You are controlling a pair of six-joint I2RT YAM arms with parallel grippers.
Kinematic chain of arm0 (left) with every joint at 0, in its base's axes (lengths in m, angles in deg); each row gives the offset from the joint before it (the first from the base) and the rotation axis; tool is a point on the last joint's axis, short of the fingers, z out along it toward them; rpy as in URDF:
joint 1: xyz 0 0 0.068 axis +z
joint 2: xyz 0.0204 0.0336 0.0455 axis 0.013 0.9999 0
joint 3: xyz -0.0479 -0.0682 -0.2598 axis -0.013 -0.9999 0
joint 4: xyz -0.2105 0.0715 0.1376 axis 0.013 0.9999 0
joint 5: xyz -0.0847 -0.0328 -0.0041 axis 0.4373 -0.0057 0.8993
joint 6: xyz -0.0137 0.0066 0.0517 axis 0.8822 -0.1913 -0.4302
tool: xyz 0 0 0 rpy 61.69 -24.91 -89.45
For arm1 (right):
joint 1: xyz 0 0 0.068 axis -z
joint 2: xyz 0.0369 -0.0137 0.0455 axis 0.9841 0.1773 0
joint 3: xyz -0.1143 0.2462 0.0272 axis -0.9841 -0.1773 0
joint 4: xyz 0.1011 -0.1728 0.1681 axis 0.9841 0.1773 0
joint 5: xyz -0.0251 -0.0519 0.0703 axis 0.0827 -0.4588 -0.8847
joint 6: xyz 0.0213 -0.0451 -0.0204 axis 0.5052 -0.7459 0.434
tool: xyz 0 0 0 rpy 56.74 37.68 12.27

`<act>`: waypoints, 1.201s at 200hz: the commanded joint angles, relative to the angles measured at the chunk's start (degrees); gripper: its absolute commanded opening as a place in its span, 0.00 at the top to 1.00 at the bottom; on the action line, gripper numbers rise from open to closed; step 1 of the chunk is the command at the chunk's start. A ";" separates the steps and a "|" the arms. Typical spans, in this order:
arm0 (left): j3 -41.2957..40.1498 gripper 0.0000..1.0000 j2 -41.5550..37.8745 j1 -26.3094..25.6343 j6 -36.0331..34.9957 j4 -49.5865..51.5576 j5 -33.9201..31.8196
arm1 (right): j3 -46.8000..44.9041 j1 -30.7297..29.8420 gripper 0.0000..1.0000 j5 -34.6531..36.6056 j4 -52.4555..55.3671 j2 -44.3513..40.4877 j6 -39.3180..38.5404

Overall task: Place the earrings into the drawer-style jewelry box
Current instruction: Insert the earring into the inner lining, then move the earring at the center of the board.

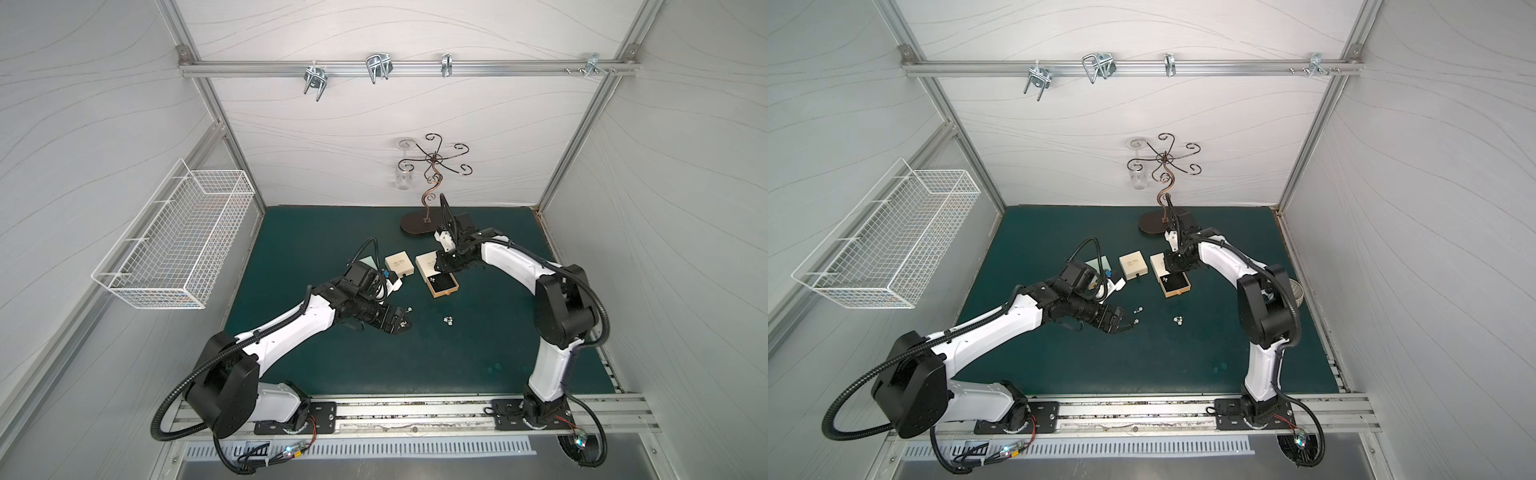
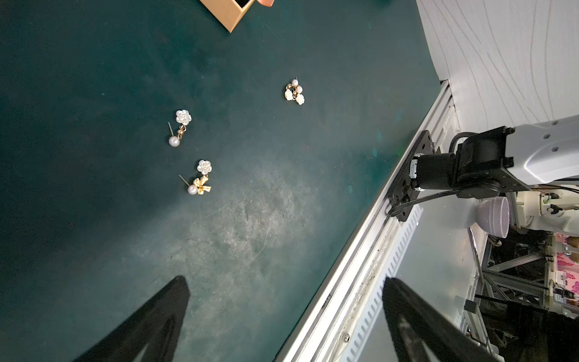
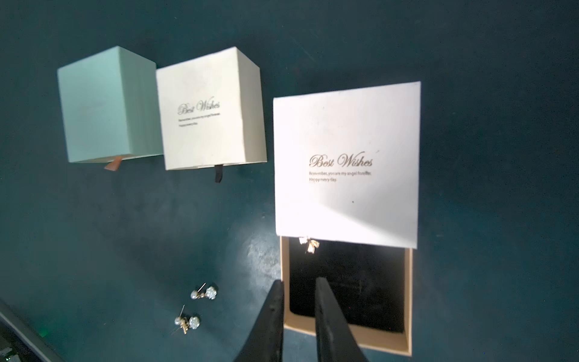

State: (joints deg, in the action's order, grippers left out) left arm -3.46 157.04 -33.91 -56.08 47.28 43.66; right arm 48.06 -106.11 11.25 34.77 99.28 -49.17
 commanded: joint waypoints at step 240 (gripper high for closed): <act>-0.49 0.01 -1.27 -0.24 0.31 -1.56 -0.75 | -7.92 -17.28 0.76 8.08 -0.48 1.33 7.10</act>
State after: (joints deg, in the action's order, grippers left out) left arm -4.16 157.02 -33.91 -55.79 46.89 43.33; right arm 36.57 -122.40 18.13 33.61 97.53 -43.18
